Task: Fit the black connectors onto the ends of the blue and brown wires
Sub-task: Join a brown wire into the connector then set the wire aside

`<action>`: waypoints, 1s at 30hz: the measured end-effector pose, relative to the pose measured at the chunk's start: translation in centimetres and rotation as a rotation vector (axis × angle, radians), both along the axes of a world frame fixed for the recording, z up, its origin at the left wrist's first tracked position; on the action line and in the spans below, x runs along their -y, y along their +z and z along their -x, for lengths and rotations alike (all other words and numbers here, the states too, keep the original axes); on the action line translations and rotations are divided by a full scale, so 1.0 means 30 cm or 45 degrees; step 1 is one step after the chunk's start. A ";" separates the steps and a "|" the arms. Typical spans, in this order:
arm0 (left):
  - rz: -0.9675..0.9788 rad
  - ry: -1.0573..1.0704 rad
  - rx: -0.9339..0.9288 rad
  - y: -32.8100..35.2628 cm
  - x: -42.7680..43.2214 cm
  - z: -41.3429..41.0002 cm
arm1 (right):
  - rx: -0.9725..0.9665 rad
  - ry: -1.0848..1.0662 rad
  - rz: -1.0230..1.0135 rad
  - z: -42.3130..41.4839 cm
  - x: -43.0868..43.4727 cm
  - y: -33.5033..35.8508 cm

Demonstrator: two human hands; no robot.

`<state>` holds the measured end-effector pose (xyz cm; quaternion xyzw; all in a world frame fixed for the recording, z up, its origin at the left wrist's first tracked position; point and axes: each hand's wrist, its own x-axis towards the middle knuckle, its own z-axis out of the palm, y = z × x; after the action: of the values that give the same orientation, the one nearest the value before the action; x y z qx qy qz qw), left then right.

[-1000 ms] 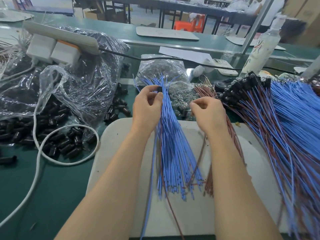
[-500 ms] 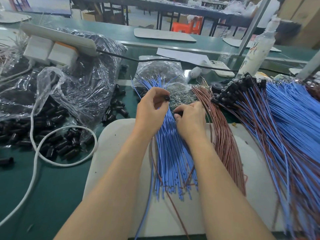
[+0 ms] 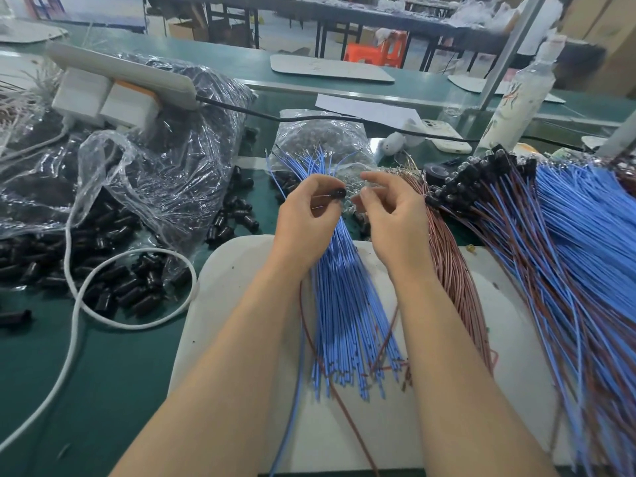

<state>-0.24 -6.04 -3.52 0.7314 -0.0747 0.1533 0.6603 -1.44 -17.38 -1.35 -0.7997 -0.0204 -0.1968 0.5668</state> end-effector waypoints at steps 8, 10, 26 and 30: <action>-0.051 0.026 0.030 0.005 0.006 0.008 | -0.023 -0.069 0.318 0.002 0.000 -0.008; -0.082 0.041 0.039 0.003 0.009 0.009 | -0.005 -0.055 0.303 0.005 -0.002 -0.005; -0.586 0.278 0.048 -0.016 0.022 0.024 | 0.150 -0.119 0.514 0.010 -0.031 -0.023; -0.531 0.287 0.017 -0.022 0.010 0.017 | 0.089 -0.047 0.510 0.013 -0.029 -0.016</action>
<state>-0.75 -6.35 -4.17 0.8545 -0.0270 0.2122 0.4733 -1.83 -16.51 -1.83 -0.8894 -0.0640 -0.2270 0.3916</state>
